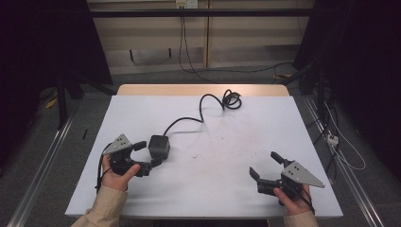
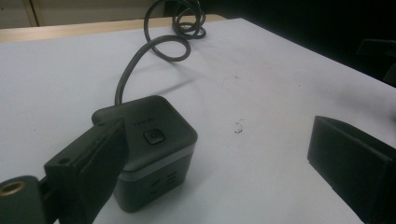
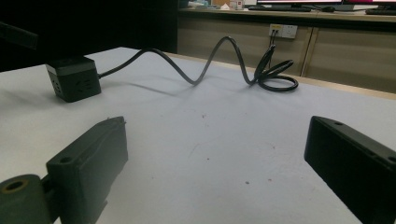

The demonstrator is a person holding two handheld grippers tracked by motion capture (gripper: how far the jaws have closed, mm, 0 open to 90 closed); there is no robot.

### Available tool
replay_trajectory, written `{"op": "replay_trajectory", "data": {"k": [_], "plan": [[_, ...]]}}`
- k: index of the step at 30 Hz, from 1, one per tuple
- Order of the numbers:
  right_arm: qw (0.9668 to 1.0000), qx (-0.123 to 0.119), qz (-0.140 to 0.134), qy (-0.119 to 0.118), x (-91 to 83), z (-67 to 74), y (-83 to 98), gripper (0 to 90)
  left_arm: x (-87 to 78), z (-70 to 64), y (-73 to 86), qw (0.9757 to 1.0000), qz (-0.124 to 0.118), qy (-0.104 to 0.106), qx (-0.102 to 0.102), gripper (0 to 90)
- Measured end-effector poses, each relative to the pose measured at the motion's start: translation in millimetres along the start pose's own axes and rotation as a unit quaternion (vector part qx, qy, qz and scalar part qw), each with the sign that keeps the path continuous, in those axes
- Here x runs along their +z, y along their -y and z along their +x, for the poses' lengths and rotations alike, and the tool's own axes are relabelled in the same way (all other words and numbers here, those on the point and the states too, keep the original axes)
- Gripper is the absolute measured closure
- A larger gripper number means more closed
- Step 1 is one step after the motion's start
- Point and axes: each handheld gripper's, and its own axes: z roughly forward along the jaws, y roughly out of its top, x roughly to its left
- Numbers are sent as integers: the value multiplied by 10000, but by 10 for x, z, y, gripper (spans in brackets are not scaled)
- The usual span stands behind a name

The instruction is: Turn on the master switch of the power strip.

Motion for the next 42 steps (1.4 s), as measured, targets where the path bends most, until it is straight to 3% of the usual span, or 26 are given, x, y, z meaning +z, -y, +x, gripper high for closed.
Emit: {"op": "replay_trajectory", "data": {"k": [2, 16, 22, 25, 27, 29, 33, 37, 42], "plan": [[10000, -1, -4, -5, 2, 4, 0, 56, -21, 17, 9, 10000, -22, 10, -71, 51], [10000, -7, 13, -17, 11, 11, 7, 56, -152, 100, 68, 9999, -114, -38, -14, 51], [10000, 15, 1, -44, 17, 1, 15, 56, -126, 120, 149, 9999, -48, 30, -85, 51], [9999, 40, 93, -54, 32, -4, 42, 56, -79, 128, 220, 9998, 52, 66, -155, 51], [10000, 13, 55, -77, 29, 7, 35, 56, -49, 137, 251, 9998, 173, 74, -97, 51], [9999, -11, 45, -121, 22, 18, 26, 56, -41, 151, 265, 9997, 91, 109, -186, 51], [10000, 10, 47, -74, 16, -15, 39, 56, -79, 130, 246, 9999, -9, 70, -125, 51], [10000, 20, 28, -53, 2, -15, 36, 56, -90, 112, 249, 9999, 90, 18, 60, 52], [10000, 3, 11, -63, 6, -1, 29, 56, -145, 117, 255, 10000, 62, -20, 62, 54]]}}
